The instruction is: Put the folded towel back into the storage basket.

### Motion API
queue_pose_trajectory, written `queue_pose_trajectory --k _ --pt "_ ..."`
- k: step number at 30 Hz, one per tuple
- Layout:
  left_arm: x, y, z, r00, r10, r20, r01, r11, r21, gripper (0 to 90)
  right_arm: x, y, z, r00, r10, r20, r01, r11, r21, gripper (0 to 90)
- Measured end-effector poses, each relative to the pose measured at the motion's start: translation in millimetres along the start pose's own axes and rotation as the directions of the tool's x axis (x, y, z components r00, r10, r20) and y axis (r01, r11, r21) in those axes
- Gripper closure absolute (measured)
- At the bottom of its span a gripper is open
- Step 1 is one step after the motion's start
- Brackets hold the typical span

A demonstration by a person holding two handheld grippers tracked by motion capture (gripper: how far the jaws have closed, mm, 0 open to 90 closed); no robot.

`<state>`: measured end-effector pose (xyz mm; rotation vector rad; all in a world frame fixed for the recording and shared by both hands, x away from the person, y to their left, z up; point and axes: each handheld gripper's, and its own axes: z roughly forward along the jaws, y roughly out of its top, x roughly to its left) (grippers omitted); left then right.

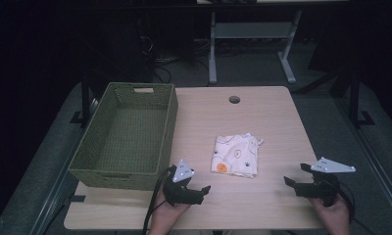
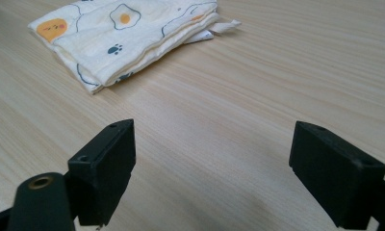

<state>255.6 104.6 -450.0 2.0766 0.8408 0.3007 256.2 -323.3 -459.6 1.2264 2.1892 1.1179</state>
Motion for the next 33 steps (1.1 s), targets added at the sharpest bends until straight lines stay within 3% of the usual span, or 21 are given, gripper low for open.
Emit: queue_pose_trajectory --k 9,16,24,33 --pt "-1.5 0.4 0.8 0.9999 0.010 0.006 -0.010 0.9999 0.006 19.8 1.1 -2.2 -2.2 0.9997 0.026 0.002 -0.026 0.9997 0.001 16.1" --pt "-6.2 10.7 2.6 0.9995 0.007 0.031 -0.007 1.0000 0.002 19.9 1.5 -2.2 -5.9 0.9991 0.041 0.015 -0.041 0.9990 -0.020 16.0" --pt "-11.4 31.2 20.2 0.9986 0.035 0.039 -0.038 0.9970 0.068 19.8 -0.1 -1.8 -5.5 0.9989 0.042 0.020 -0.041 0.9990 -0.016 15.4" --pt "-14.0 50.4 35.4 0.9974 0.062 0.036 -0.065 0.9919 0.109 19.7 -0.6 -1.4 -6.3 0.9989 0.042 0.024 -0.041 0.9989 -0.024 15.4"
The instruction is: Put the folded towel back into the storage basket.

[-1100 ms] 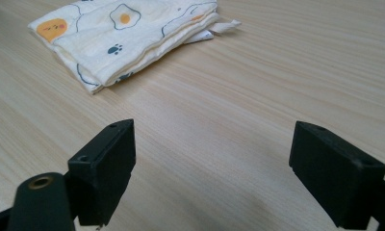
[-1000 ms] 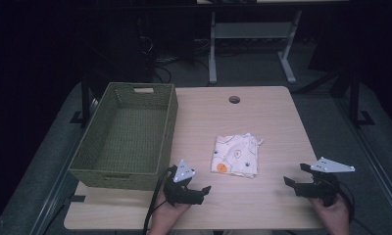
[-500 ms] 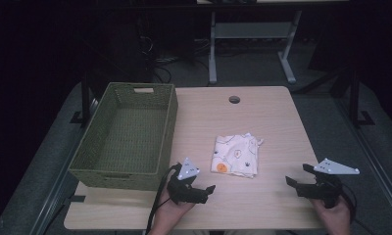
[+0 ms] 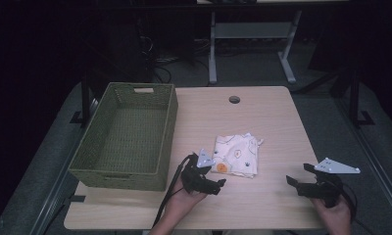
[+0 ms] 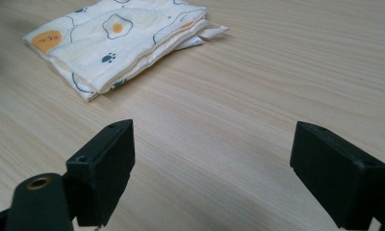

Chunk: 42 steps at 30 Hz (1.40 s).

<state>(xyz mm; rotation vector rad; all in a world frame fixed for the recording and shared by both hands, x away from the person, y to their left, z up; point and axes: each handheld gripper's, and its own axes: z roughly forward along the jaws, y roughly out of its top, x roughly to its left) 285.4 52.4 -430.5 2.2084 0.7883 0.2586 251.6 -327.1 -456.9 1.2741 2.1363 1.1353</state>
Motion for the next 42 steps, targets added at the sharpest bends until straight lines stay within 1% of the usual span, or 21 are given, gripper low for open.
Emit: queue_pose_trajectory --k 1,3,6,8,10,11,14,17,20,23,26,31,33,37,39,41,42 --pt "-0.7 4.0 2.3 1.0000 0.008 0.000 -0.008 1.0000 0.005 19.7 0.1 0.1 0.2 1.0000 -0.002 0.001 0.002 1.0000 0.001 15.4" --pt "-1.1 6.1 3.7 0.9999 0.014 -0.001 -0.014 0.9999 0.005 19.7 0.3 0.2 0.2 1.0000 -0.003 0.001 0.003 1.0000 0.002 15.4" --pt "-1.9 13.6 7.3 0.9996 0.029 -0.001 -0.029 0.9992 0.029 19.7 0.5 0.6 -0.1 1.0000 -0.007 0.004 0.007 1.0000 0.001 15.4" --pt "-1.3 17.6 8.9 0.9994 0.034 0.001 -0.034 0.9989 0.032 19.8 0.3 0.8 -0.2 1.0000 -0.005 0.005 0.005 1.0000 -0.001 15.4" --pt "-0.3 21.9 10.4 0.9992 0.040 -0.006 -0.040 0.9984 0.039 19.8 0.3 1.0 -0.2 1.0000 -0.005 0.005 0.005 1.0000 -0.001 15.4" --pt "1.1 26.2 11.5 0.9991 0.042 -0.007 -0.042 0.9983 0.042 19.8 0.3 1.0 -0.1 1.0000 -0.004 0.004 0.004 1.0000 -0.003 15.4" --pt "1.8 30.2 12.6 0.9992 0.041 -0.005 -0.040 0.9983 0.041 20.0 0.5 1.3 0.0 1.0000 -0.006 0.004 0.006 1.0000 -0.004 15.4" --pt "1.7 38.2 17.4 0.9985 0.055 -0.007 -0.055 0.9967 0.060 20.4 0.3 1.5 0.2 1.0000 -0.007 0.006 0.007 1.0000 -0.005 15.4" --pt "2.5 42.2 19.8 0.9985 0.055 -0.002 -0.055 0.9967 0.060 21.0 0.3 1.7 0.4 1.0000 -0.007 0.006 0.007 1.0000 -0.005 15.4" --pt "3.6 50.0 25.7 0.9981 0.062 -0.004 -0.062 0.9953 0.074 21.3 0.9 2.2 1.0 0.9999 -0.011 0.008 0.011 0.9999 -0.004 15.4" --pt "3.7 52.9 29.0 0.9979 0.064 -0.001 -0.064 0.9949 0.078 22.6 0.9 2.3 0.9 0.9999 -0.011 0.007 0.011 0.9999 -0.002 15.4" --pt "5.7 61.1 40.0 0.9971 0.076 -0.004 -0.075 0.9900 0.119 24.0 0.7 2.9 0.6 0.9999 -0.009 0.006 0.009 0.9999 -0.007 15.4" --pt "6.7 65.0 44.5 0.9977 0.068 -0.006 -0.067 0.9901 0.124 24.3 0.8 2.9 0.8 0.9999 -0.010 0.006 0.010 0.9999 -0.007 15.4" --pt "9.6 72.5 54.0 0.9975 0.070 -0.010 -0.068 0.9864 0.150 25.1 1.9 3.2 1.6 0.9998 -0.017 0.007 0.017 0.9999 0.001 15.4" --pt "11.5 75.3 59.3 0.9982 0.060 -0.010 -0.057 0.9858 0.158 26.4 1.7 3.3 1.9 0.9999 -0.015 0.004 0.015 0.9999 -0.001 15.4" --pt "13.4 79.4 65.7 0.9977 0.065 -0.019 -0.060 0.9817 0.181 26.7 1.5 3.6 2.3 0.9999 -0.014 0.004 0.014 0.9999 -0.002 15.4" --pt "14.5 81.4 68.1 0.9981 0.059 -0.018 -0.055 0.9816 0.183 27.5 1.7 3.7 2.4 0.9999 -0.013 0.003 0.013 0.9999 -0.004 15.4"
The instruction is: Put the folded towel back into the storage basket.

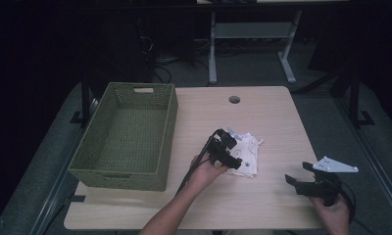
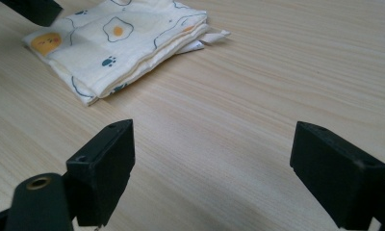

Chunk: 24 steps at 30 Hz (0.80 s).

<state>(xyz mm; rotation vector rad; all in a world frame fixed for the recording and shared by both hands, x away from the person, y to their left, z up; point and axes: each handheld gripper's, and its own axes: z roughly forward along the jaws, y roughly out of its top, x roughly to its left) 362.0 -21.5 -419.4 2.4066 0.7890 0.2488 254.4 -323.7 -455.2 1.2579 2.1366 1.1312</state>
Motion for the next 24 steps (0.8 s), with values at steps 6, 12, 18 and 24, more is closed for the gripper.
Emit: queue_pose_trajectory --k 6,12,18,24 --pt "3.1 10.9 12.4 1.0000 0.000 -0.008 0.000 0.9997 0.026 34.0 0.8 0.1 0.2 1.0000 -0.007 0.001 0.007 1.0000 0.001 15.4" --pt "6.2 16.0 28.5 0.9997 -0.008 -0.024 0.010 0.9974 0.071 39.2 0.6 0.4 0.7 1.0000 -0.004 0.000 0.004 1.0000 -0.001 15.4" --pt "3.9 20.9 40.9 0.9995 -0.004 -0.033 0.008 0.9941 0.108 44.5 0.7 0.5 0.6 1.0000 -0.006 -0.002 0.006 1.0000 -0.003 15.4" --pt "3.7 21.3 49.0 0.9984 -0.017 -0.054 0.024 0.9904 0.136 51.9 1.1 0.8 0.1 1.0000 -0.006 -0.004 0.006 1.0000 -0.005 15.4"
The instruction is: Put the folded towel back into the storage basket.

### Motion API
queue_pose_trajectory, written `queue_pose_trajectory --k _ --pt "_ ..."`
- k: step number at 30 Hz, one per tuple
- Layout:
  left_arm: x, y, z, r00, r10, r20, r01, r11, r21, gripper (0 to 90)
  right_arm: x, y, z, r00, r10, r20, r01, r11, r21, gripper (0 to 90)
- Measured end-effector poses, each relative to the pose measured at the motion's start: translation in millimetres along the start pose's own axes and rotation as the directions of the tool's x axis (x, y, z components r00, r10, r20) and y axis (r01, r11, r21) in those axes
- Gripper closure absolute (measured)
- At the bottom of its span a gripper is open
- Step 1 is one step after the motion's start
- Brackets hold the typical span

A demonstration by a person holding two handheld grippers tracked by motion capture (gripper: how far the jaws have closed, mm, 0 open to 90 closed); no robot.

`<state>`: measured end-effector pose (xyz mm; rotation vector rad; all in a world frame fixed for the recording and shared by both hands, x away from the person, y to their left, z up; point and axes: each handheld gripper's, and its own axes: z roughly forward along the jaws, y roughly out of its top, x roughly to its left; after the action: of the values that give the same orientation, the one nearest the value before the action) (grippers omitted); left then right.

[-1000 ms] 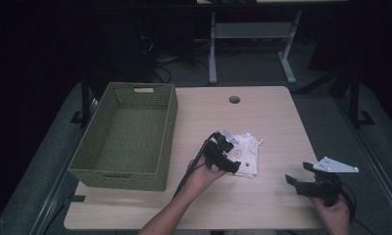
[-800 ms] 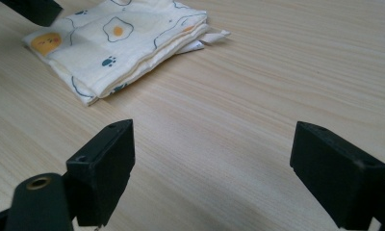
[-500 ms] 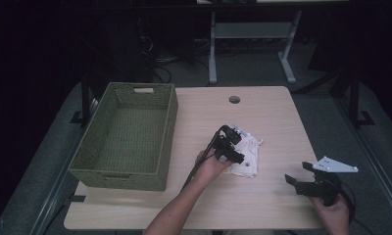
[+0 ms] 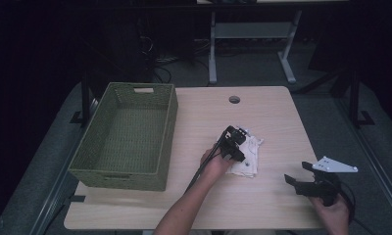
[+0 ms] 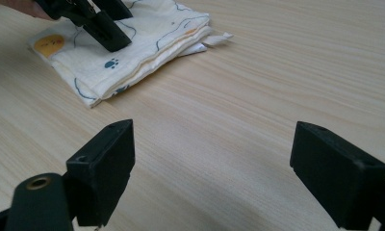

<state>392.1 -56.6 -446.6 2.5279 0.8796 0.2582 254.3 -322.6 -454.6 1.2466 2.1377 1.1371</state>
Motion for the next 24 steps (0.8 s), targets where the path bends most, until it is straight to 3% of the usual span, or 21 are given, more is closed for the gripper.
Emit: queue_pose_trajectory --k 7,13,21,24 --pt "2.6 -1.8 -0.7 0.9998 -0.008 0.016 0.008 1.0000 -0.006 61.7 0.9 0.3 0.1 1.0000 0.005 -0.002 -0.005 1.0000 -0.001 15.4" --pt "7.4 -6.3 -2.6 0.9996 -0.017 0.024 0.017 0.9997 -0.020 79.6 3.5 0.9 1.1 1.0000 -0.006 0.006 0.006 1.0000 0.004 15.4" --pt "17.2 -12.2 -5.0 0.9940 -0.066 0.087 0.069 0.9972 -0.029 82.8 3.9 0.8 1.6 0.9999 -0.009 0.008 0.009 0.9999 0.009 15.4" --pt "22.6 -15.1 -7.4 0.9888 -0.088 0.121 0.091 0.9956 -0.023 83.0 4.2 0.6 1.7 0.9999 -0.011 0.012 0.011 0.9999 0.010 15.4"
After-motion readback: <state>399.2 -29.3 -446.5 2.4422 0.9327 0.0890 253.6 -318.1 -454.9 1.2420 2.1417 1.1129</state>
